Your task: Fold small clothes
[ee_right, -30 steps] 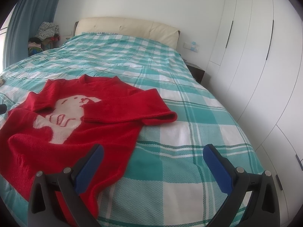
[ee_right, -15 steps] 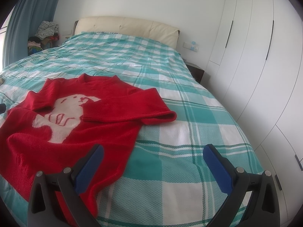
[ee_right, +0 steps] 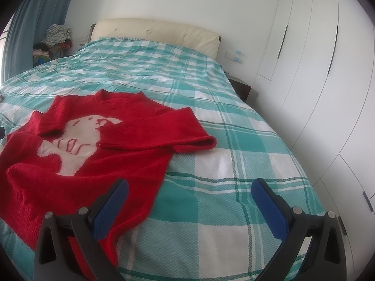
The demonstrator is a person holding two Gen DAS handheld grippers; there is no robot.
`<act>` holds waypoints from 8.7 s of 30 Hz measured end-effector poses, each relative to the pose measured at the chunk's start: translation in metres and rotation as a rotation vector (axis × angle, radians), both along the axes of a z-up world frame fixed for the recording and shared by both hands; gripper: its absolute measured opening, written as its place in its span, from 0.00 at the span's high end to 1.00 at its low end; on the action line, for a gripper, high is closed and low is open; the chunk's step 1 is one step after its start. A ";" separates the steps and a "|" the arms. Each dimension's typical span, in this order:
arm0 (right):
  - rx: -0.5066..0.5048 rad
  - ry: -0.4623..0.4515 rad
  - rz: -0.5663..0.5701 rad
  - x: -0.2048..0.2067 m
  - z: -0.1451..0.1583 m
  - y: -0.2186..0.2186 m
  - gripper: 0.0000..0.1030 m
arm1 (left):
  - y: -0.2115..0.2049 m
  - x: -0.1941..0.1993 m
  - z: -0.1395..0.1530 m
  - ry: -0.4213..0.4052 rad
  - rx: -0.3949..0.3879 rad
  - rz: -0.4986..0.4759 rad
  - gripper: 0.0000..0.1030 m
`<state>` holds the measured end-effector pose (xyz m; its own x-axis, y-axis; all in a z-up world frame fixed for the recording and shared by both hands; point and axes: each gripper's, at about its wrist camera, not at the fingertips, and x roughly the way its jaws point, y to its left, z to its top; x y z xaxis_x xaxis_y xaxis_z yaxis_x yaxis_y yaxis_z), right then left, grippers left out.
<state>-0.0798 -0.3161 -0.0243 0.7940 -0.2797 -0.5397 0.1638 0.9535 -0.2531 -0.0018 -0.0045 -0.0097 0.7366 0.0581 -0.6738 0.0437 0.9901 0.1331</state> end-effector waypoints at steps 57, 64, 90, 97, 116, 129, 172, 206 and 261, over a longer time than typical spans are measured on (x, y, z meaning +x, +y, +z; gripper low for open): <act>0.058 0.414 0.373 0.192 -0.030 0.058 0.93 | 0.128 0.046 -0.020 0.186 -0.244 0.236 0.01; 0.296 0.148 -0.006 0.132 0.044 -0.130 0.94 | 0.115 0.030 -0.016 0.117 -0.315 0.200 0.01; 0.771 0.084 -0.657 0.021 -0.016 -0.359 0.96 | 0.101 0.030 -0.036 0.183 -0.319 0.179 0.01; 0.705 0.166 -0.725 0.010 -0.028 -0.364 1.00 | 0.106 0.028 -0.036 0.188 -0.318 0.183 0.01; 0.555 0.361 0.429 -0.075 -0.025 0.003 0.42 | 0.084 -0.050 -0.065 0.313 -0.635 -0.187 0.02; 0.743 0.316 0.771 -0.033 -0.041 0.023 0.42 | 0.069 -0.054 -0.065 0.324 -0.772 -0.419 0.42; 0.595 0.469 0.304 -0.104 -0.068 0.008 0.96 | 0.073 -0.135 -0.070 0.370 -0.436 -0.135 0.90; 0.516 0.119 0.154 -0.146 -0.029 -0.006 0.52 | 0.149 0.074 -0.025 0.101 -0.236 0.091 0.95; 0.346 -0.108 0.051 -0.060 -0.007 -0.042 0.16 | 0.095 -0.025 -0.013 0.041 -0.416 0.014 0.15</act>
